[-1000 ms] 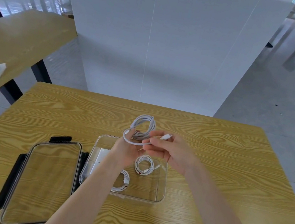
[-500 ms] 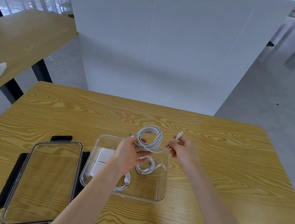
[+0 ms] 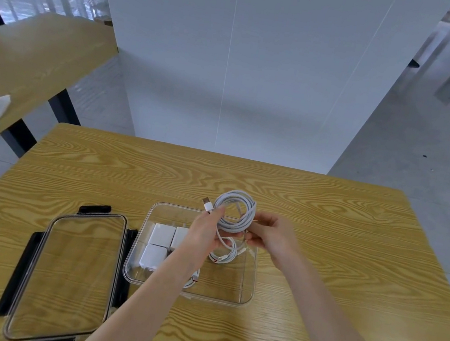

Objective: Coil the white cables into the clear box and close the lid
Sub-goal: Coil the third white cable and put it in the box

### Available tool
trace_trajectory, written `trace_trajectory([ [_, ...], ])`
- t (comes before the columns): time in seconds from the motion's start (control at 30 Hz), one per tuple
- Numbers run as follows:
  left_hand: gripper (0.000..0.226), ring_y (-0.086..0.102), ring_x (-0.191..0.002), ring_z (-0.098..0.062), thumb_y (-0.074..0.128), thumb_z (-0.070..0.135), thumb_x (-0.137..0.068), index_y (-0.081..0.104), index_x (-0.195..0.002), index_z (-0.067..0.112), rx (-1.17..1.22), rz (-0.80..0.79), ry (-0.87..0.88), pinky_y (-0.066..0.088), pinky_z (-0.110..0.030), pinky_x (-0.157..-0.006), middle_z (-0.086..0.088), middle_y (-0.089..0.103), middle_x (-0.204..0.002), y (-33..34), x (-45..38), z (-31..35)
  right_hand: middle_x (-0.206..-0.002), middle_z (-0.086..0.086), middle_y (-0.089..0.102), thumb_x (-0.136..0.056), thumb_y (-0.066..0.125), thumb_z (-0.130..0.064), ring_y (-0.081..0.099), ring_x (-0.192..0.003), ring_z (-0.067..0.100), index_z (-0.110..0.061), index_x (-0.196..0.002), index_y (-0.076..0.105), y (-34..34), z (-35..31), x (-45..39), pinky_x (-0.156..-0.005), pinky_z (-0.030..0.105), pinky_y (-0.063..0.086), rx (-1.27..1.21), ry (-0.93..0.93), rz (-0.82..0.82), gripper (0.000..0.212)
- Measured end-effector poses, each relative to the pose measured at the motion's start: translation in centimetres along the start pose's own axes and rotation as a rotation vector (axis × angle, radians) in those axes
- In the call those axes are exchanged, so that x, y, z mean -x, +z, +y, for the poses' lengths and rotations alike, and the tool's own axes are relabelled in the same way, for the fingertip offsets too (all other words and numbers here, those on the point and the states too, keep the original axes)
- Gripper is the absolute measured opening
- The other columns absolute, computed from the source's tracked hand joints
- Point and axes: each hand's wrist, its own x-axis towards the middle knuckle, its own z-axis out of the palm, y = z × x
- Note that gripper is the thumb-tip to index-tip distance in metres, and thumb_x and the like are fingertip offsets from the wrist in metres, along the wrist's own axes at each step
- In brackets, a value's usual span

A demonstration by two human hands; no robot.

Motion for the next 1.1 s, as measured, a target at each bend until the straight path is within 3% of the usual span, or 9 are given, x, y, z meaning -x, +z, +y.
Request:
trace_trajectory([
  [0.1, 0.019, 0.068, -0.061, -0.019, 0.044, 0.024, -0.097, 0.053, -0.085, 0.013, -0.037, 0.040, 0.030, 0.053, -0.035, -0.063, -0.010, 0.069, -0.074, 0.1, -0.2, -0.3, -0.059, 0.004, 0.068, -0.080, 0.067, 0.001, 0.062, -0.047, 0.008, -0.009, -0.087, 0.070, -0.3, 0.2, -0.1, -0.050, 0.020, 0.054, -0.019, 0.016, -0.078, 0.012],
  [0.2, 0.022, 0.069, -0.059, -0.019, 0.042, 0.026, -0.097, 0.055, -0.089, 0.011, -0.063, 0.067, 0.033, 0.052, -0.038, -0.069, -0.006, 0.072, -0.065, 0.1, -0.2, -0.6, -0.066, 0.006, 0.069, -0.081, 0.065, 0.002, 0.065, -0.053, 0.010, -0.009, -0.091, 0.069, -0.5, 0.0, 0.1, -0.053, 0.021, 0.055, -0.061, 0.007, -0.138, 0.015],
  [0.43, 0.031, 0.067, -0.065, -0.018, 0.047, 0.030, -0.095, 0.056, -0.111, 0.005, -0.169, 0.134, 0.004, 0.056, -0.035, -0.065, -0.011, 0.066, -0.090, 0.0, -0.2, -0.4, -0.093, 0.019, 0.067, -0.084, 0.043, 0.008, 0.065, -0.087, 0.030, -0.002, -0.112, 0.055, 0.7, -0.3, 0.0, -0.083, 0.044, 0.056, -0.370, 0.079, -0.081, 0.032],
  [0.6, 0.021, 0.067, -0.050, -0.011, 0.046, 0.029, -0.096, 0.053, -0.100, 0.010, -0.211, 0.123, -0.026, 0.057, -0.028, -0.054, -0.005, 0.067, -0.079, 0.1, 0.1, -0.6, -0.082, 0.008, 0.068, -0.076, 0.071, -0.043, 0.066, -0.071, 0.022, -0.024, -0.113, 0.050, 1.4, 0.1, 0.6, -0.067, 0.034, 0.054, 0.373, -0.206, 0.091, 0.047],
  [0.73, 0.023, 0.068, -0.066, -0.017, 0.042, 0.029, -0.097, 0.055, -0.087, 0.013, -0.333, 0.124, 0.040, 0.057, -0.036, -0.068, -0.004, 0.067, -0.070, 0.5, 0.3, -0.6, -0.054, -0.007, 0.051, -0.091, 0.054, -0.037, 0.046, -0.045, 0.011, -0.017, -0.109, 0.052, 1.8, 0.6, 0.3, -0.044, 0.022, 0.032, 0.713, -0.485, 0.263, 0.027],
  [0.83, 0.031, 0.069, -0.080, -0.030, 0.042, 0.028, -0.097, 0.059, -0.096, 0.001, -0.387, 0.123, 0.061, 0.059, -0.043, -0.073, -0.014, 0.070, -0.075, 0.7, 0.4, -0.7, -0.068, -0.004, 0.062, -0.093, 0.052, -0.033, 0.057, -0.064, 0.017, -0.013, -0.097, 0.065, 1.6, 1.2, -0.2, -0.050, 0.021, 0.033, 0.845, -0.624, 0.430, 0.024],
  [0.93, 0.032, 0.070, -0.073, -0.027, 0.041, 0.027, -0.097, 0.055, -0.105, -0.002, -0.401, 0.110, 0.077, 0.060, -0.039, -0.062, -0.020, 0.070, -0.084, 0.8, 0.7, -0.8, -0.098, 0.000, 0.072, -0.090, 0.059, -0.028, 0.062, -0.096, 0.016, -0.011, -0.090, 0.074, 1.7, 1.3, -0.5, -0.075, 0.027, 0.048, 0.662, -0.691, 0.446, 0.022],
  [1.03, 0.023, 0.071, -0.064, -0.028, 0.042, 0.024, -0.097, 0.051, -0.106, 0.006, -0.384, 0.073, 0.078, 0.058, -0.039, -0.059, -0.021, 0.068, -0.093, 0.7, 0.6, -0.7, -0.059, -0.011, 0.060, -0.087, 0.063, -0.025, 0.050, -0.054, 0.002, -0.019, -0.069, 0.071, 1.2, -0.3, -0.1, -0.053, 0.018, 0.041, 0.164, -0.493, 0.406, 0.021],
  [1.1, 0.020, 0.071, -0.063, -0.029, 0.044, 0.023, -0.096, 0.050, -0.109, 0.010, -0.349, 0.039, 0.054, 0.059, -0.038, -0.057, -0.020, 0.067, -0.099, 0.3, 0.4, -0.4, -0.057, -0.005, 0.059, -0.084, 0.067, -0.020, 0.050, -0.052, 0.006, -0.014, -0.073, 0.071, 0.5, -1.1, -0.1, -0.051, 0.015, 0.044, -0.123, -0.308, 0.430, 0.014],
])
